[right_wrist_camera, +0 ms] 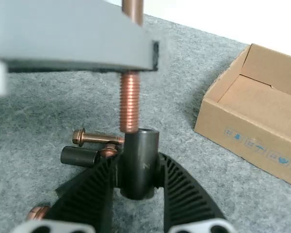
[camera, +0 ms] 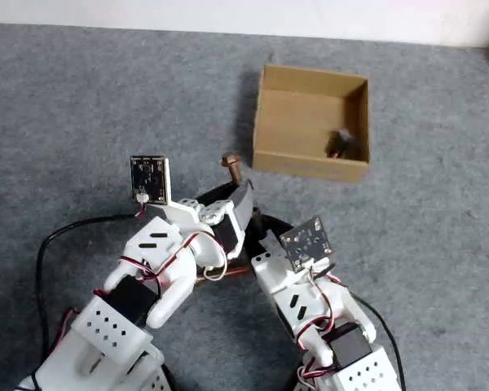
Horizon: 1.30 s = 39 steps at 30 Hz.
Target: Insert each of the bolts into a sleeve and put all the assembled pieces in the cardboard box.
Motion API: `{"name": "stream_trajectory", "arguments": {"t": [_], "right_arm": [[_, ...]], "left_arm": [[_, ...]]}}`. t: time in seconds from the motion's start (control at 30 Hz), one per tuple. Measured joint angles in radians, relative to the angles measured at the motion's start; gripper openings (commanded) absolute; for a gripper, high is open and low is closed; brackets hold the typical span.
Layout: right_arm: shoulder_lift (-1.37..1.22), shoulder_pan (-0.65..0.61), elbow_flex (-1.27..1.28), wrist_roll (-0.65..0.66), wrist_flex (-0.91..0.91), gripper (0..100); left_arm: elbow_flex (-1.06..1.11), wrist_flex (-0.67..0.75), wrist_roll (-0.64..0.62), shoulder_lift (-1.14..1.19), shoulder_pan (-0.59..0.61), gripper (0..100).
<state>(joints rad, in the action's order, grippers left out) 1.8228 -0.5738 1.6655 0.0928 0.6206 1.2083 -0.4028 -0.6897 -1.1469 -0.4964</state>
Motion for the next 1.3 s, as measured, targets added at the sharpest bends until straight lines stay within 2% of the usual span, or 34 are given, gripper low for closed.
{"name": "stream_trajectory", "arguments": {"t": [0.2, 0.4, 0.87, 1.03, 1.17, 1.3], "right_arm": [[0.0, 0.0, 0.0, 0.0, 0.0, 0.5], [0.0, 0.0, -0.021, 0.0, 0.08, 0.5], [0.002, -0.031, -0.046, 0.0, 0.081, 0.5], [0.002, -0.097, -0.117, 0.003, 0.083, 0.5], [0.0, -0.101, -0.17, 0.048, 0.083, 0.5], [0.0, -0.101, -0.198, 0.055, 0.092, 0.5]], "left_arm": [[0.0, 0.0, 0.0, 0.0, 0.0, 0], [0.0, 0.0, 0.0, 0.0, 0.003, 0], [0.0, -0.003, 0.0, 0.0, 0.017, 0], [-0.089, -0.107, 0.0, 0.0, 0.025, 0], [-0.178, -0.213, 0.0, -0.002, 0.025, 0], [-0.227, -0.25, 0.0, -0.006, 0.023, 0]]}}
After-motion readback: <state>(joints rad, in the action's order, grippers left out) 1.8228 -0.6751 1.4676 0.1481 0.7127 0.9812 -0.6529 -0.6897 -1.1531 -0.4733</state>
